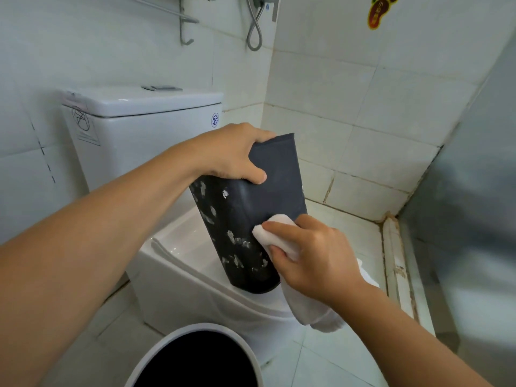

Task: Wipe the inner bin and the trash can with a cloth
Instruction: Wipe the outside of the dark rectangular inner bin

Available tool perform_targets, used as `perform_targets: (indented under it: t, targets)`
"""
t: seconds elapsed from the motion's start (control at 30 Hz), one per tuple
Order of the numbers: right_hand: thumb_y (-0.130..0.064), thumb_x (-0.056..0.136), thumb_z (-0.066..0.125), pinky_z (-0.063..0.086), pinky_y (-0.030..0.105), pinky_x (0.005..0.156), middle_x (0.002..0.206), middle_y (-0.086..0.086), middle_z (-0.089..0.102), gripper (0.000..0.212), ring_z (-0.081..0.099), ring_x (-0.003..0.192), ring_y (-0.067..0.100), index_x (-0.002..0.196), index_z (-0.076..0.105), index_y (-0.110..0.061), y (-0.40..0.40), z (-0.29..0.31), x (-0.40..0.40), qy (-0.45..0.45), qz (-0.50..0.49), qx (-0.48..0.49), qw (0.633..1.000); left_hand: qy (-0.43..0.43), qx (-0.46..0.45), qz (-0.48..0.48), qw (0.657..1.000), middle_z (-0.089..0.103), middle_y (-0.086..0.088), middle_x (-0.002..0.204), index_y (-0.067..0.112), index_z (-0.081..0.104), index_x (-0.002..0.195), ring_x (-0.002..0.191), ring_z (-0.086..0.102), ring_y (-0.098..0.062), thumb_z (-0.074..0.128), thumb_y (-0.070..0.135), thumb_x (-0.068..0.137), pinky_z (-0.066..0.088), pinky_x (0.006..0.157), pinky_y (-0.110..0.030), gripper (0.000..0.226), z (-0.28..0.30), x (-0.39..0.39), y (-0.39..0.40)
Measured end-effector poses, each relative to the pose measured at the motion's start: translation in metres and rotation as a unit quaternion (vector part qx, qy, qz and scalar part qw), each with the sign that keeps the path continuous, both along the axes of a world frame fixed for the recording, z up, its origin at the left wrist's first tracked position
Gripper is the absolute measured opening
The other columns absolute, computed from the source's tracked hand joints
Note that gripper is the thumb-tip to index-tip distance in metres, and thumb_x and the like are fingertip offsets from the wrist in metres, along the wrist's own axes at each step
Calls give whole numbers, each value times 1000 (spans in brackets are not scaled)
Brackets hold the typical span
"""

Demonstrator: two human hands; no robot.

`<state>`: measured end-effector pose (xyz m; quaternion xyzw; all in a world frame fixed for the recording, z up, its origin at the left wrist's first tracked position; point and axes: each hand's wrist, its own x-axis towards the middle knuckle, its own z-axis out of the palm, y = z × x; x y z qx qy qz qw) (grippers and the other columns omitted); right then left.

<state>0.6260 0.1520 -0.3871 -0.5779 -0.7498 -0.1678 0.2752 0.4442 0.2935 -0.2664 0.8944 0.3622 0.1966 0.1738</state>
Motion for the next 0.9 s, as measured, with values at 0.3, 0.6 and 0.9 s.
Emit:
perform_targets:
  t: [0.3,0.6,0.9]
  targets:
    - [-51,91,53,43,30,56,84,-7,56,38,55,65,21,126,66,-47,7,7,0,47,16,-7,999,6,11,-1,1000,76,10,105,36,58,137,93,73,-14,79,30,78,60,86,-46,63,1,4,-3]
    - [-40,95,72,63,37,80,102,-7,74,24,72,92,13,116,62,-47,12,20,73,468,-29,-74,880,5,3,-20,1000,73,18,114,47,51,144,98,70,-6,82,29,81,57,94,-42,73,4,7,-4]
    - [-43,103,61,57,37,98,111,-19,75,19,70,105,2,121,67,-45,36,-5,77,552,-15,-112,826,-8,-18,-33,999,73,25,110,42,47,152,93,69,6,82,26,81,57,94,-30,80,2,9,-1]
